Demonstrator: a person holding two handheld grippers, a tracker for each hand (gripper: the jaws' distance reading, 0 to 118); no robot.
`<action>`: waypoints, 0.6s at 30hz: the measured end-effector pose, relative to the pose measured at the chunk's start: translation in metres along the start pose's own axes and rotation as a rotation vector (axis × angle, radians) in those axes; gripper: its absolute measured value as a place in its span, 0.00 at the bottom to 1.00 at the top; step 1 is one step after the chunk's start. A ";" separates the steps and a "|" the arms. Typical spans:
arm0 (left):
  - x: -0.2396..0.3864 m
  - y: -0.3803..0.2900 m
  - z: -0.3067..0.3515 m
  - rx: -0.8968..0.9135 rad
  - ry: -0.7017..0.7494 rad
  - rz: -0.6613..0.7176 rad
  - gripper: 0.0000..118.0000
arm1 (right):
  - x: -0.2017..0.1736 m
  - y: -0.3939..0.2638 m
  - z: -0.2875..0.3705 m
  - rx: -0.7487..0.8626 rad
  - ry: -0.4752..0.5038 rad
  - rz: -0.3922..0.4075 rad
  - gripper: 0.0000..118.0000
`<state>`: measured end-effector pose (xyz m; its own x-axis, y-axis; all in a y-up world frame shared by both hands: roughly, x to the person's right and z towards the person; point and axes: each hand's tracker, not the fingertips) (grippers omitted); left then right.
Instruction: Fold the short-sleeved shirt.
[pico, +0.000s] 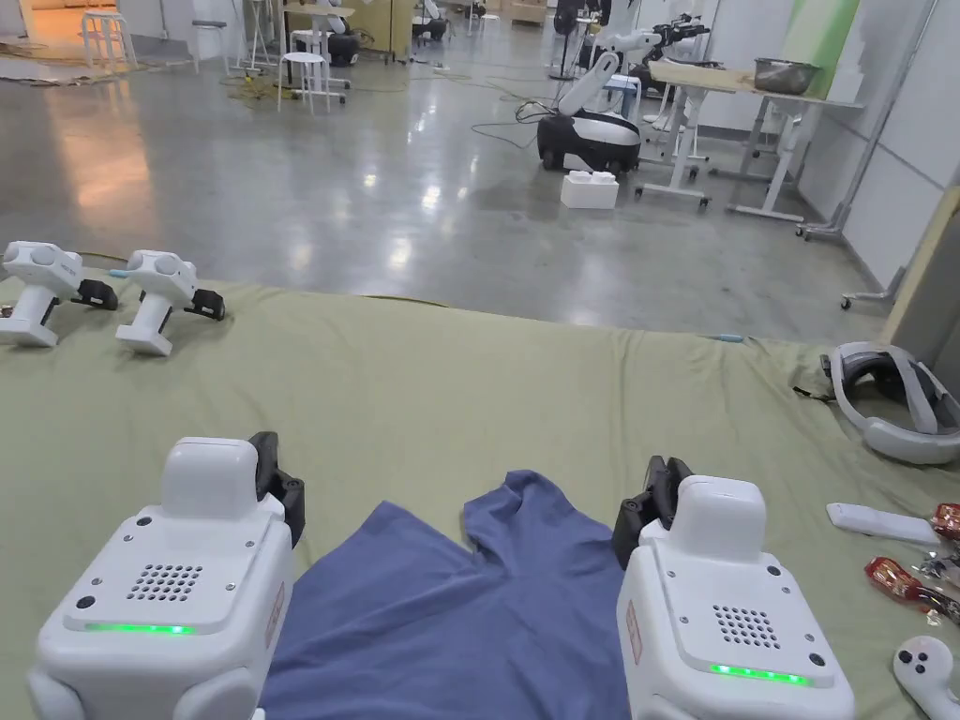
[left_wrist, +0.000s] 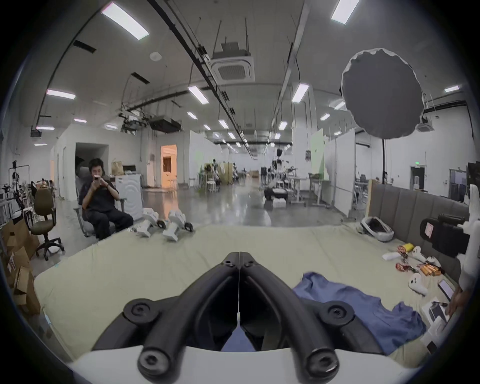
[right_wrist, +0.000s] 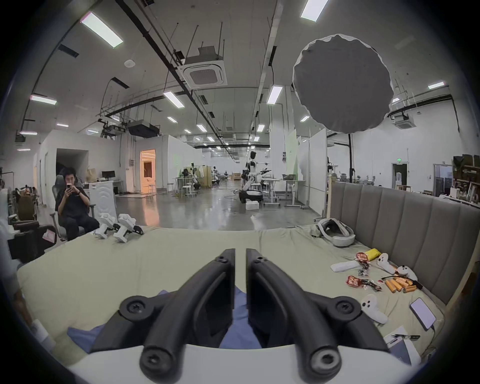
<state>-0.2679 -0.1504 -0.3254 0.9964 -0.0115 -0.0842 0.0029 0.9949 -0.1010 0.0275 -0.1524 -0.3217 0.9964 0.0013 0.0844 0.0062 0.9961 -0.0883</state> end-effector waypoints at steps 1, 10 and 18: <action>0.002 0.000 0.001 0.022 0.019 -0.010 0.02 | 0.000 0.000 0.000 0.010 0.022 -0.003 0.06; -0.012 -0.013 -0.001 -0.070 -0.011 -0.034 0.01 | -0.014 -0.001 0.002 -0.005 0.061 0.038 0.05; -0.121 -0.055 -0.007 -0.464 0.018 0.086 0.01 | -0.016 -0.018 -0.014 -0.144 0.107 0.069 0.05</action>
<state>-0.3891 -0.2045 -0.3168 0.9897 0.0636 -0.1285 -0.1222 0.8425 -0.5247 0.0123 -0.1714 -0.3357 0.9981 0.0522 -0.0326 -0.0584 0.9709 -0.2322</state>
